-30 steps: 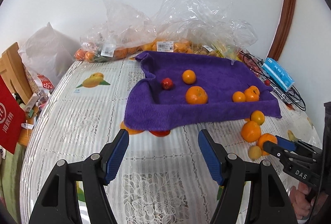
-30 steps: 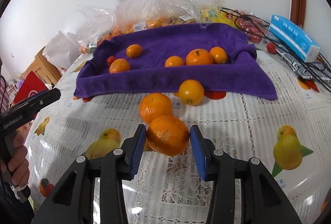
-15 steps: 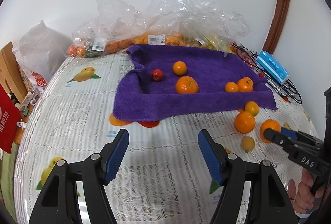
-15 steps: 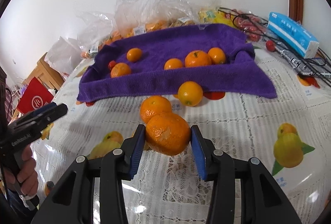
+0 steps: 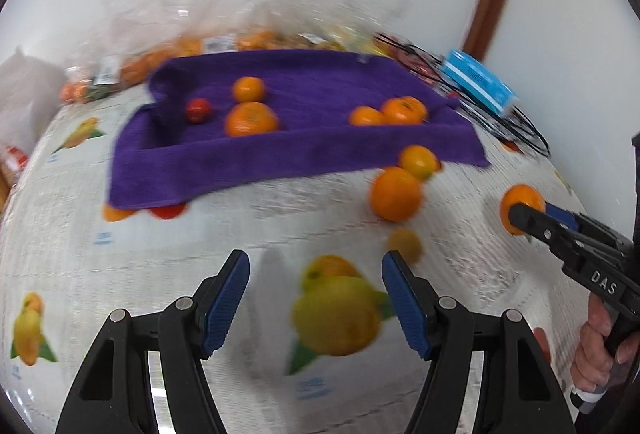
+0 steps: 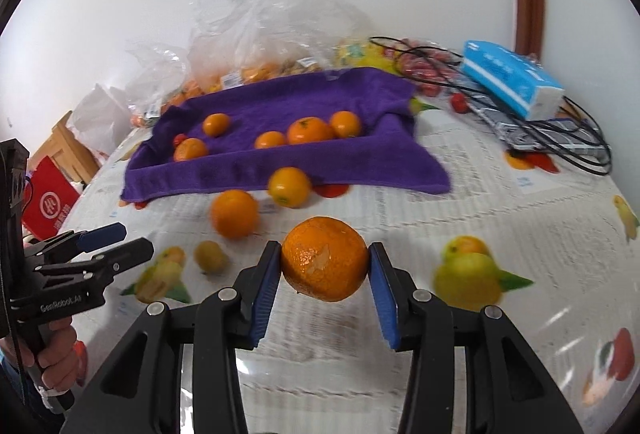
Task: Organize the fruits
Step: 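Grasp a small yellow round fruit with the left gripper while the right gripper holds the orange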
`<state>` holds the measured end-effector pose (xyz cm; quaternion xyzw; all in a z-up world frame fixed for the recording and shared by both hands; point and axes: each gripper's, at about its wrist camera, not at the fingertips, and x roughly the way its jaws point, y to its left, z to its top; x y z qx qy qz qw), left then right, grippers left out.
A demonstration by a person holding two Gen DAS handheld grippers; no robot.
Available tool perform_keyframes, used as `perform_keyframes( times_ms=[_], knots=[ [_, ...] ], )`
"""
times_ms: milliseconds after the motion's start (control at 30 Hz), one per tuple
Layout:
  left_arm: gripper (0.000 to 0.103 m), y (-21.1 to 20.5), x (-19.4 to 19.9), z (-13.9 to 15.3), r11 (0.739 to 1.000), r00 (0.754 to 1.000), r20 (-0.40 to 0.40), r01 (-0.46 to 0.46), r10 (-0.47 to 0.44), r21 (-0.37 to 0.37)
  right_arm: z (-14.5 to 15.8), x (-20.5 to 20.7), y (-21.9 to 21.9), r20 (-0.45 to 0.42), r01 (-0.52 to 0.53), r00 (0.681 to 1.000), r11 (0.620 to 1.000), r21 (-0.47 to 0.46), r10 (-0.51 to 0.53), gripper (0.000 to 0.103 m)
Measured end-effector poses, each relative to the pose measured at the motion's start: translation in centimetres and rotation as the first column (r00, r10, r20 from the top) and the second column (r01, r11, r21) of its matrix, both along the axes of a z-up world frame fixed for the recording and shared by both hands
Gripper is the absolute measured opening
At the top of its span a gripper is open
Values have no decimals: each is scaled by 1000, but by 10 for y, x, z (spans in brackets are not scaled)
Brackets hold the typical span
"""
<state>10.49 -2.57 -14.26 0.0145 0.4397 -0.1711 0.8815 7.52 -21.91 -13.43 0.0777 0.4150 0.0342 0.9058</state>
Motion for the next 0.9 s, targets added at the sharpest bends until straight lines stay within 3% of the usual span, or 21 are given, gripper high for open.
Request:
perform_keyframes(
  times_ms=[200, 300, 433, 467, 500, 700, 900],
  knots=[
    [67, -33, -1, -4, 998, 998, -7, 65, -65, -9, -1, -10, -25, 7, 41, 999, 999, -5, -41, 44],
    [60, -46, 2, -9, 998, 998, -17, 67, -67, 15, -2, -13, -33, 12, 56, 998, 998, -13, -56, 44],
    [41, -54, 7, -16, 997, 997, -34, 66, -64, 38, -5, -14, -38, 13, 60, 998, 998, -20, -59, 44],
    [30, -55, 6, -16, 997, 998, -19, 60, -59, 48, -5, -13, -38, 13, 58, 998, 998, -18, -58, 44],
    [26, -56, 7, -17, 997, 998, -20, 62, -61, 55, -6, -12, -38, 11, 57, 998, 998, -15, -57, 44],
    [26, -40, 11, -17, 997, 999, -11, 30, -30, 68, -12, -1, -29, -3, 34, 999, 999, -9, -34, 44],
    [26, -2, 23, -15, 988, 997, 3, -82, 82, 129, -15, 14, -9, -4, -15, 1000, 1000, -21, 15, 44]
  ],
)
